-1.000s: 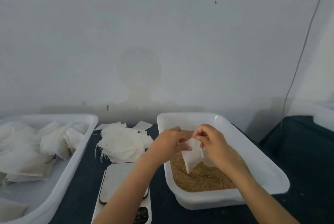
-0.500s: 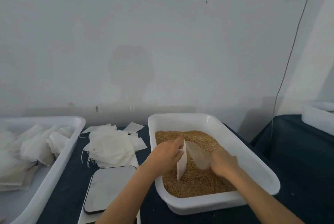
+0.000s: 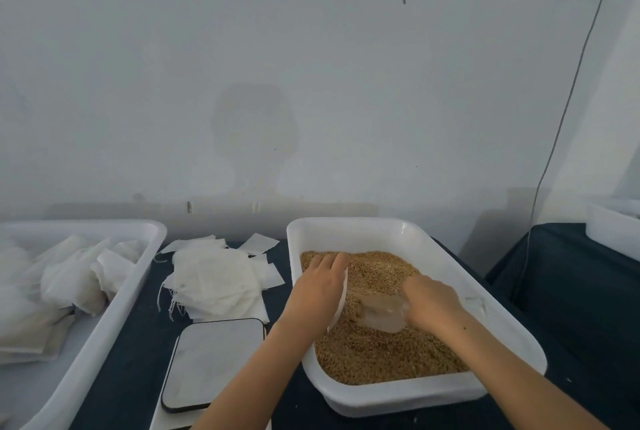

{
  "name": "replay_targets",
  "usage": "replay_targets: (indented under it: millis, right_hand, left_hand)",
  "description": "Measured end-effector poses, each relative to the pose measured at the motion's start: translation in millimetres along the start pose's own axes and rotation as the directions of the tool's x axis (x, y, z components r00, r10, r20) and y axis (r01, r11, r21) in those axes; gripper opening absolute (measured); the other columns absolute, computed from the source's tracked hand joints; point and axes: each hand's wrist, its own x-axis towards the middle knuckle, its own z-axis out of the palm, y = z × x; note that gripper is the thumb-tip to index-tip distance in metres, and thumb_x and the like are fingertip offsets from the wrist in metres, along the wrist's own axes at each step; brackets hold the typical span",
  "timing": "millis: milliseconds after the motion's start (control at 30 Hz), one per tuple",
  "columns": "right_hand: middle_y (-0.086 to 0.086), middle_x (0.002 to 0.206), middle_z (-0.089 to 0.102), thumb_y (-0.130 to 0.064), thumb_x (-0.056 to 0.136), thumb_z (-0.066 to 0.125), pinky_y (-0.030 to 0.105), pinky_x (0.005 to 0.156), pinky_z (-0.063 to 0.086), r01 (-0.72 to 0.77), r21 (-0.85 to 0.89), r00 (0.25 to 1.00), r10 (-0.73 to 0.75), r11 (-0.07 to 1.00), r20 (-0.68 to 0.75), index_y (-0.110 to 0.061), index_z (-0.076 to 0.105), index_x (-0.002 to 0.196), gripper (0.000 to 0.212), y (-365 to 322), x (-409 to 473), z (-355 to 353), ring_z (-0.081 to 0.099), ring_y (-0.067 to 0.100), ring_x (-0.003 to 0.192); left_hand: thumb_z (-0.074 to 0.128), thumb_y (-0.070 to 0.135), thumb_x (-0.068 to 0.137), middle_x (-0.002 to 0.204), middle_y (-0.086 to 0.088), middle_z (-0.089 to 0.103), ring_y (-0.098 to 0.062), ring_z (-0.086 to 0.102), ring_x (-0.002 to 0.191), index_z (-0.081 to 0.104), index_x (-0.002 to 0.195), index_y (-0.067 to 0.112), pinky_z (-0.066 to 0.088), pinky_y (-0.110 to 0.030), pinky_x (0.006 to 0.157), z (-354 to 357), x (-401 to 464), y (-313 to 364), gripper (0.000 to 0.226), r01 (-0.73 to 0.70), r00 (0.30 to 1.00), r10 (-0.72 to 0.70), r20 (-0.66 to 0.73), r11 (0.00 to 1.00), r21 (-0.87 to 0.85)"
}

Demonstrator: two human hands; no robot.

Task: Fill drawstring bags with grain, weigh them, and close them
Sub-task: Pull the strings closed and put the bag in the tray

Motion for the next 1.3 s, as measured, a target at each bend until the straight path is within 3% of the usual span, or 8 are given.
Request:
replay_targets:
  millis: [167,333,467,600,800,967,1067,1300]
  right_hand:
    - [-0.008,0.082,0.049,-0.018,0.092,0.058,0.015,0.054,0.032,0.010,0.204,1.000,-0.011,0.979,0.005,-0.024,0.037,0.070,0.031,16,-5,9,0.055,0.010,0.081]
    - [-0.008,0.093,0.055,-0.025,0.089,0.061,0.013,0.060,0.038,-0.023,0.296,0.999,0.037,0.955,-0.040,-0.026,0.041,0.075,0.024,39,-18,-9,0.052,0.003,0.076]
    - [-0.013,0.088,0.050,-0.027,0.087,0.064,0.016,0.057,0.034,0.029,0.284,0.995,-0.001,0.958,-0.097,-0.023,0.051,0.082,0.014,53,-27,-47,0.050,0.001,0.074]
    - [-0.013,0.090,0.050,-0.028,0.084,0.068,0.024,0.067,0.037,0.085,0.238,0.993,-0.062,0.968,-0.102,-0.027,0.052,0.084,0.017,49,-33,-77,0.052,0.010,0.089]
    - [-0.008,0.097,0.051,-0.022,0.085,0.066,0.018,0.055,0.026,0.108,0.021,0.984,-0.104,0.994,-0.146,-0.024,0.051,0.087,0.015,31,-27,-89,0.054,0.013,0.092]
    - [-0.004,0.104,0.052,-0.012,0.086,0.061,0.024,0.064,0.038,0.119,-0.135,0.982,-0.137,0.984,-0.127,-0.025,0.042,0.072,0.027,14,-22,-97,0.058,0.016,0.092]
    - [-0.003,0.102,0.051,-0.010,0.088,0.060,0.020,0.056,0.031,0.128,-0.204,0.977,-0.159,0.971,-0.142,-0.020,0.051,0.084,0.014,9,-20,-101,0.057,0.017,0.088]
    - [-0.005,0.095,0.052,-0.020,0.088,0.063,0.018,0.054,0.028,0.114,-0.084,0.992,-0.118,0.990,-0.044,-0.019,0.047,0.085,0.017,16,-20,-94,0.049,0.012,0.082]
  left_hand:
    - [0.041,0.012,0.098,0.108,0.001,0.052,-0.016,0.042,0.101,0.046,0.113,0.017,0.035,-0.022,0.080,2,0,-3,0.017,0.006,1.000,-0.006,-0.022,1.000,-0.001]
    - [0.039,0.017,0.100,0.097,0.002,0.050,-0.013,0.038,0.091,0.051,0.106,0.017,0.028,-0.019,0.070,2,0,-3,0.013,-0.008,0.999,0.005,-0.046,0.998,-0.057]
    - [0.045,0.021,0.099,0.098,0.002,0.053,-0.013,0.042,0.095,0.058,0.105,0.017,0.025,-0.015,0.071,-2,0,-1,0.015,-0.064,0.998,0.062,-0.025,0.992,-0.108]
    - [0.047,0.022,0.098,0.099,0.000,0.054,-0.010,0.040,0.094,0.062,0.104,0.015,0.024,-0.013,0.072,-6,-1,0,0.017,-0.102,0.995,0.102,-0.010,0.985,-0.141]
    - [0.051,0.021,0.096,0.102,-0.002,0.057,-0.014,0.046,0.098,0.062,0.100,0.011,0.027,-0.012,0.076,-14,-2,4,0.016,-0.113,0.993,0.117,0.013,0.978,-0.173]
    - [0.056,0.025,0.093,0.106,0.000,0.057,-0.012,0.045,0.101,0.064,0.101,0.012,0.033,-0.017,0.082,-16,-3,4,0.017,-0.104,0.993,0.113,0.038,0.976,-0.193]
    - [0.057,0.027,0.092,0.105,0.002,0.056,-0.010,0.044,0.101,0.063,0.099,0.012,0.032,-0.015,0.080,-15,-3,4,0.017,-0.097,0.994,0.107,0.037,0.976,-0.195]
    - [0.054,0.023,0.094,0.102,0.001,0.056,-0.011,0.044,0.096,0.056,0.096,0.012,0.026,-0.013,0.074,-14,-2,4,0.011,-0.062,0.997,0.070,0.033,0.979,-0.192]
